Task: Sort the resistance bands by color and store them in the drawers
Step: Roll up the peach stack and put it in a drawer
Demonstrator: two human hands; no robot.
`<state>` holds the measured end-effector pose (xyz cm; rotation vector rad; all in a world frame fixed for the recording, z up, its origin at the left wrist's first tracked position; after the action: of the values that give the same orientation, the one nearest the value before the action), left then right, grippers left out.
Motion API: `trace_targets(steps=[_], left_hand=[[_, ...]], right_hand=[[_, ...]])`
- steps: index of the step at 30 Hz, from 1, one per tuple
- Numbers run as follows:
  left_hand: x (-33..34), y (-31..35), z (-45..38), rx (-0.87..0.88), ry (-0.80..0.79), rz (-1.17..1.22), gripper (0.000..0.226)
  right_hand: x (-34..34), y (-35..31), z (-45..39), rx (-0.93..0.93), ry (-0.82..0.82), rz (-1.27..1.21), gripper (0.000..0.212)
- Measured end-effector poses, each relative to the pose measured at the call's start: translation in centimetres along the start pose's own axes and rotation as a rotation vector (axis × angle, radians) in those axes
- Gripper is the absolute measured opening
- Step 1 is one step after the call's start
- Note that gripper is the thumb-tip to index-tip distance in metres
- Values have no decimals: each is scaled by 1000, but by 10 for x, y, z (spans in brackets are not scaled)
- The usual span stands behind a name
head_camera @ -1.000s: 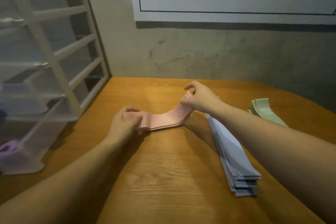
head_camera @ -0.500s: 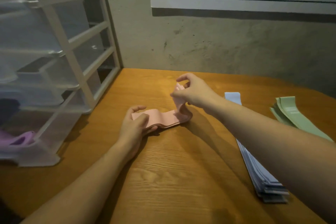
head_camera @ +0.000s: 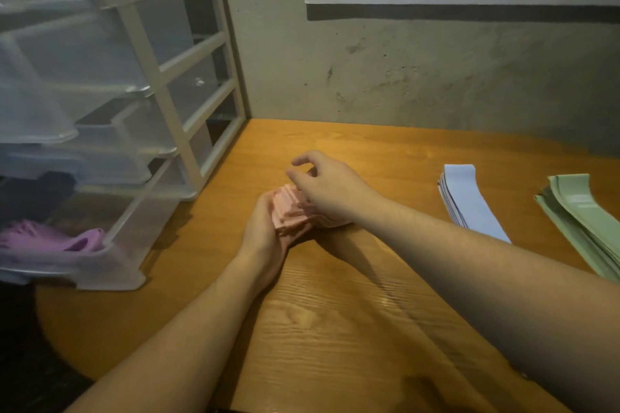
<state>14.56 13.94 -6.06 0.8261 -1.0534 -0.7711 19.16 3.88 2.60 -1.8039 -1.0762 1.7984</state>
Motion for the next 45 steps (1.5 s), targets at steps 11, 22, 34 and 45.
trace_targets(steps=[11,22,34,45], left_hand=[[6,-2,8,-15,-30,-46,34],[-8,20,13,112,-97,-633,36],[-5,36,36,497,-273,-827,55],[-15,17,29,525,-296,-976,57]], right_hand=[[-17,28,8,119,-22,-355,44],[-26,109,27,309,-144,-204,66],[-21,84,47,-126,-212,-9,61],[-6,71,51,-218,-123,89,84]])
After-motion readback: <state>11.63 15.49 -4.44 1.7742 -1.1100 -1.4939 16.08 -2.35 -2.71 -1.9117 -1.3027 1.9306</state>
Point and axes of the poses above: each hand's wrist, its own z-axis away from the middle knuckle, its own x-axis out of the palm, y = z × x, the point moved 9 cm from there along -z, towards the middle knuckle, and after that the axes turned 4 degrees about y, right-handed, at the moved point
